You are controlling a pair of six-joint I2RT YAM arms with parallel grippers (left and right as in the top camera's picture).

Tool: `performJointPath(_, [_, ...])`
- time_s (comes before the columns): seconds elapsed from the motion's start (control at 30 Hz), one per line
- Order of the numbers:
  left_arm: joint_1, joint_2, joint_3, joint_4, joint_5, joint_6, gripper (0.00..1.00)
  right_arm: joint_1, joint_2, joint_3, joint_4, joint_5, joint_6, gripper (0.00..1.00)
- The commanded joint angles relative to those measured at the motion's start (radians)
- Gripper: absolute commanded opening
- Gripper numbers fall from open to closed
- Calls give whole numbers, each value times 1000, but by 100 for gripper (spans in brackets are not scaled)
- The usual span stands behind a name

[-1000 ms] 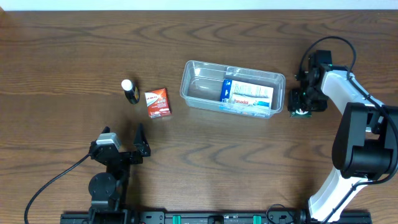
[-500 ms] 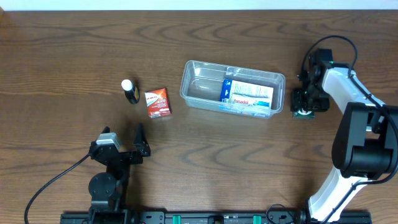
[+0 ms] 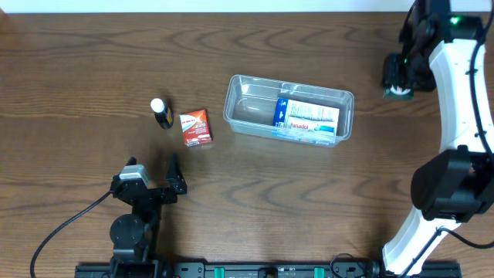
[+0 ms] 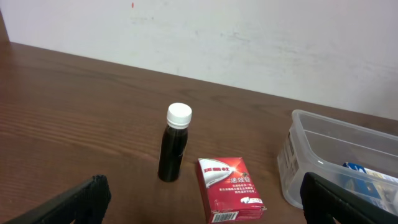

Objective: Pack container
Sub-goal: 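Lift the Zam-Buk box and carry it over the container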

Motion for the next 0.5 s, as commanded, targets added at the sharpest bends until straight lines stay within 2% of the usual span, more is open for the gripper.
performJointPath(0.0, [0, -1, -21, -32, -2, 10, 98, 65, 0, 49, -17, 2, 93, 49])
performJointPath(0.47, [0, -1, -21, -32, -2, 9, 98, 385, 3, 16, 38, 42, 371, 51])
